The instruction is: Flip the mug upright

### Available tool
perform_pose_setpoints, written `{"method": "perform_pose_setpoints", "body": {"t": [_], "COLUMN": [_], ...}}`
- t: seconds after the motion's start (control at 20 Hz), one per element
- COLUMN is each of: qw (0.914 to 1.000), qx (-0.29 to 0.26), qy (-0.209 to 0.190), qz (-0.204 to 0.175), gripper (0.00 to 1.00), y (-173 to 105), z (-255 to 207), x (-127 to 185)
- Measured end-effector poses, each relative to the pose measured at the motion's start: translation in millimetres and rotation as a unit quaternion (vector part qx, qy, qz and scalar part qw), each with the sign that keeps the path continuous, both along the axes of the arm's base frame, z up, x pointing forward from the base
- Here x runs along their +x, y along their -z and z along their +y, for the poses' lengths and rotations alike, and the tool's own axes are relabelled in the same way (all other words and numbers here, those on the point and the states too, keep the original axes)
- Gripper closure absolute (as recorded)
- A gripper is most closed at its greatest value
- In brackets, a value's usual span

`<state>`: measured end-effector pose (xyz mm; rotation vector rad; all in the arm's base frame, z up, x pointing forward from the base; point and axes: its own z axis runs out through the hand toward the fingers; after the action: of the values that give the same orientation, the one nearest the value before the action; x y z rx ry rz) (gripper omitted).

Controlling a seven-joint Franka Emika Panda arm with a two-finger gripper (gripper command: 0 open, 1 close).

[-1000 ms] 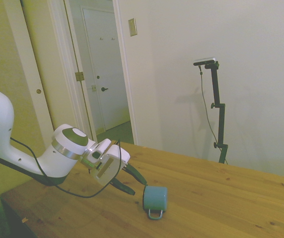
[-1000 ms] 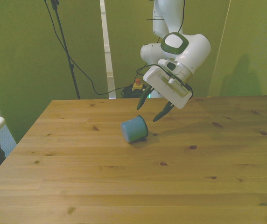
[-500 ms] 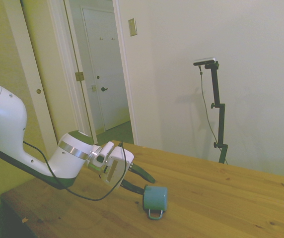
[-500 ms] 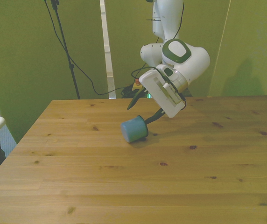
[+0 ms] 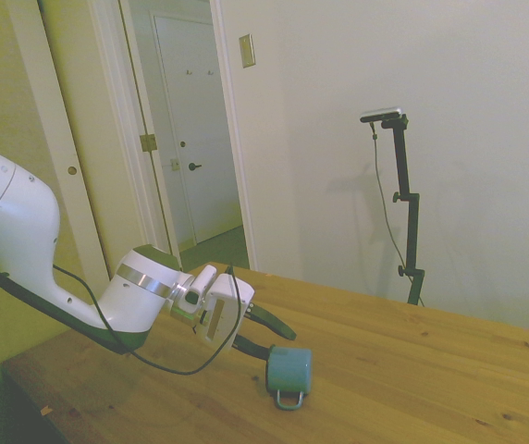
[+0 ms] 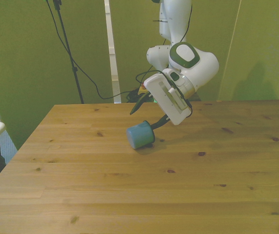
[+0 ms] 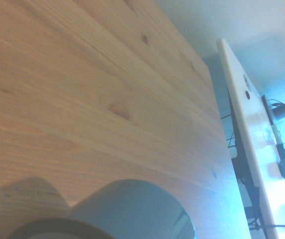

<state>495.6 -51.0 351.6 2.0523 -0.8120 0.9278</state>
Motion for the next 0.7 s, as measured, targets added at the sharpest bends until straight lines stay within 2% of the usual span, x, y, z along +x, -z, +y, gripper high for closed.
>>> {"method": "perform_pose_setpoints", "body": {"t": [0.7], "qw": [0.9999], "qx": [0.002], "qy": [0.012], "qz": [0.007], "gripper": [1.0], "y": [13.7], "z": [-9.6], "x": [0.2]}}
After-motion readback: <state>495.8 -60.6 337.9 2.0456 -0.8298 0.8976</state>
